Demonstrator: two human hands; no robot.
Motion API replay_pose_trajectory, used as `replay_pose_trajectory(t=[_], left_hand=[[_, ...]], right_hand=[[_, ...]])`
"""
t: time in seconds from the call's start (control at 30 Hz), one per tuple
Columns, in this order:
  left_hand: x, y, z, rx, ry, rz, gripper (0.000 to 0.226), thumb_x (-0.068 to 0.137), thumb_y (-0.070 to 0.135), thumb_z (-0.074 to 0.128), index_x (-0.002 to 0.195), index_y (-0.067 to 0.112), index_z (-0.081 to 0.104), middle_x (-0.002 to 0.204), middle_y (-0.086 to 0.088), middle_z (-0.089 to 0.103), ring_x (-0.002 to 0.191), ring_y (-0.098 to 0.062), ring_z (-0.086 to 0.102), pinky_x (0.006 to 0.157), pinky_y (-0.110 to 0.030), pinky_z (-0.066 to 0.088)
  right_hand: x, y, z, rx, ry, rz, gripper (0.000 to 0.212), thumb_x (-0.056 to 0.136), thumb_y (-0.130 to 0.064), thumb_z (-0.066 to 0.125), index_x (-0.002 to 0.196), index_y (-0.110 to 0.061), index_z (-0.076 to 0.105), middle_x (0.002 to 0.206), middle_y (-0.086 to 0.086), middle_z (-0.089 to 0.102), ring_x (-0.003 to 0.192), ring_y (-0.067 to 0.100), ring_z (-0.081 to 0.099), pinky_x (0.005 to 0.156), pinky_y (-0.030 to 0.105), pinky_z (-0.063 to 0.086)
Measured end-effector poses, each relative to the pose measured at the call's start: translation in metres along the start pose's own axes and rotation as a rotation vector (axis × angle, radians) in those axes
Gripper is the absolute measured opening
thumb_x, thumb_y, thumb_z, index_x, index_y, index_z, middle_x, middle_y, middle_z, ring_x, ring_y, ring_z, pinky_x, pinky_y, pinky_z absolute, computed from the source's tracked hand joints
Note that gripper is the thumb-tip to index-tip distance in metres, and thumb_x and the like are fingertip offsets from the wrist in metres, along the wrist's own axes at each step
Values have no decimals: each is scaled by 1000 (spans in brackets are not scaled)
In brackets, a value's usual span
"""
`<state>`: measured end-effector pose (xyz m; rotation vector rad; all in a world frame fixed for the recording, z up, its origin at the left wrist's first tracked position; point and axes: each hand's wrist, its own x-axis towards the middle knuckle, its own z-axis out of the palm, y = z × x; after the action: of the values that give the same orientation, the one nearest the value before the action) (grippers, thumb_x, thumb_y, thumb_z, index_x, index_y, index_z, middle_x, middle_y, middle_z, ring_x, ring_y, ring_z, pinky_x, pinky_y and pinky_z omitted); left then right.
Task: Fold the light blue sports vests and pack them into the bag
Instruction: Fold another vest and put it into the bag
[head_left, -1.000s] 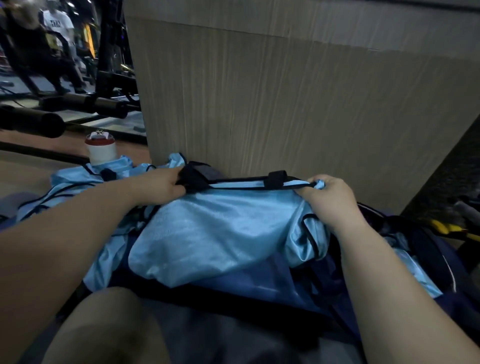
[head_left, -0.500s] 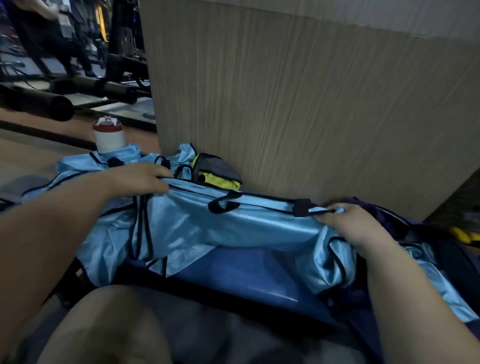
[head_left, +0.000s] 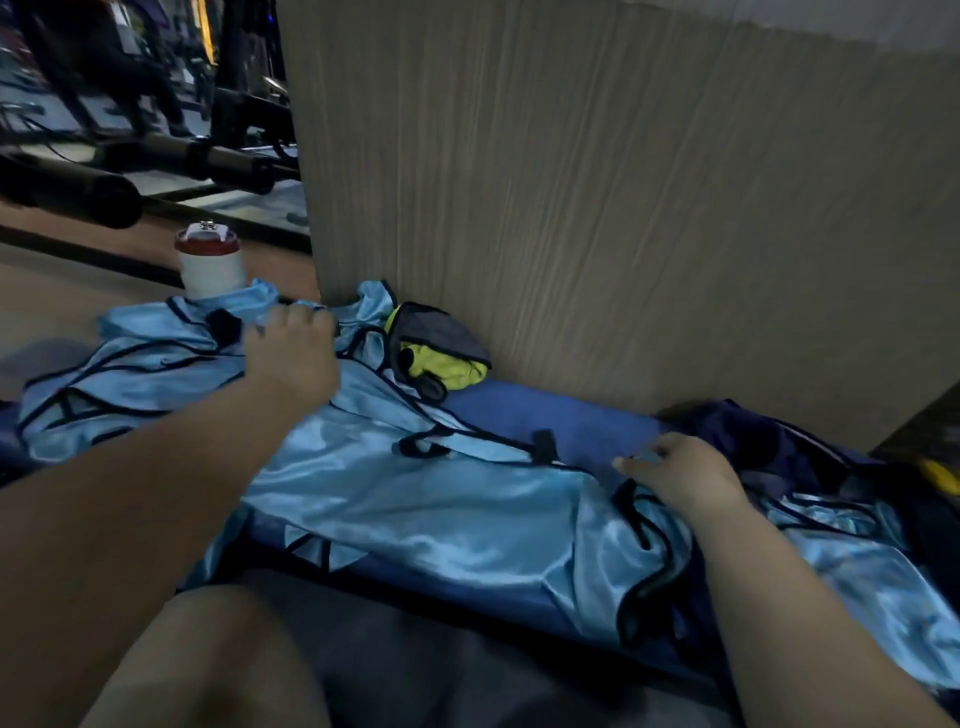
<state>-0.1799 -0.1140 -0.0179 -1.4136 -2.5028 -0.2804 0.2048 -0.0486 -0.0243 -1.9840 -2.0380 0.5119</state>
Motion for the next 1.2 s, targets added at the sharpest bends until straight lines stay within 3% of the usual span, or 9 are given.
replay_pose_trajectory(t=[0.13, 0.2, 0.3, 0.4, 0.57, 0.7, 0.87, 1.03, 1.2], left_hand=[[-50, 56, 29, -341, 230, 450, 36, 71, 11, 52, 104, 5, 63, 103, -16, 60, 97, -41, 55, 78, -49, 47], [-78, 82, 45, -463, 75, 567, 34, 79, 16, 50, 110, 8, 63, 107, -12, 62, 101, -37, 55, 81, -45, 48], [-110, 112, 62, -458, -256, 572, 44, 94, 42, 42, 129, 19, 53, 131, -1, 55, 125, -25, 42, 103, -37, 37], [-121, 127, 67, -370, -385, 561, 68, 90, 67, 29, 146, 28, 35, 152, 7, 35, 142, -18, 24, 115, -35, 20], [-125, 129, 64, -221, -523, 602, 106, 62, 96, 16, 152, 41, 4, 162, 16, -3, 149, -13, -8, 118, -43, -4], [-124, 128, 62, -205, -627, 629, 112, 51, 94, 11, 150, 45, -9, 159, 18, -17, 146, -13, -23, 116, -49, -12], [-123, 139, 55, -162, -574, 621, 113, 51, 95, 15, 151, 44, 4, 161, 13, 2, 148, -16, -7, 116, -51, -1], [-111, 163, 53, -198, -460, 530, 75, 86, 76, 33, 148, 33, 27, 155, 7, 26, 142, -18, 17, 112, -44, 17], [-87, 176, 56, -234, -436, 446, 54, 94, 60, 40, 143, 38, 33, 144, 4, 35, 134, -23, 29, 109, -44, 25]], right_hand=[[-4, 19, -14, -28, 62, 11, 32, 83, -42, 74, 89, -11, 70, 87, 10, 70, 78, 26, 59, 66, 31, 40], [-7, 30, -21, -22, 79, 26, 21, 87, -36, 71, 84, -16, 65, 89, 12, 70, 79, 26, 57, 67, 30, 38], [-10, 49, -31, 53, 195, 20, 17, 91, -30, 66, 95, -14, 66, 99, 15, 70, 94, 32, 61, 72, 30, 35], [-18, 63, -46, 178, 326, -5, 17, 94, -30, 61, 102, -15, 63, 92, 7, 63, 89, 27, 55, 76, 30, 34], [-35, 97, -71, 386, 525, 38, 19, 100, -34, 50, 109, -18, 53, 93, 6, 56, 89, 29, 52, 79, 39, 42], [-37, 129, -73, 387, 494, 200, 31, 101, -35, 47, 121, -11, 54, 105, 15, 57, 104, 39, 55, 84, 42, 40], [-28, 149, -74, 337, 286, 275, 34, 96, -35, 59, 109, -4, 65, 102, 18, 66, 100, 38, 60, 84, 40, 44], [-37, 159, -80, 785, 12, 330, 19, 87, -13, 71, 101, -1, 66, 85, 17, 73, 67, 28, 70, 48, 27, 54], [-33, 159, -84, 956, 136, 260, 17, 98, -11, 54, 104, 3, 62, 99, 26, 68, 81, 34, 65, 78, 44, 53]])
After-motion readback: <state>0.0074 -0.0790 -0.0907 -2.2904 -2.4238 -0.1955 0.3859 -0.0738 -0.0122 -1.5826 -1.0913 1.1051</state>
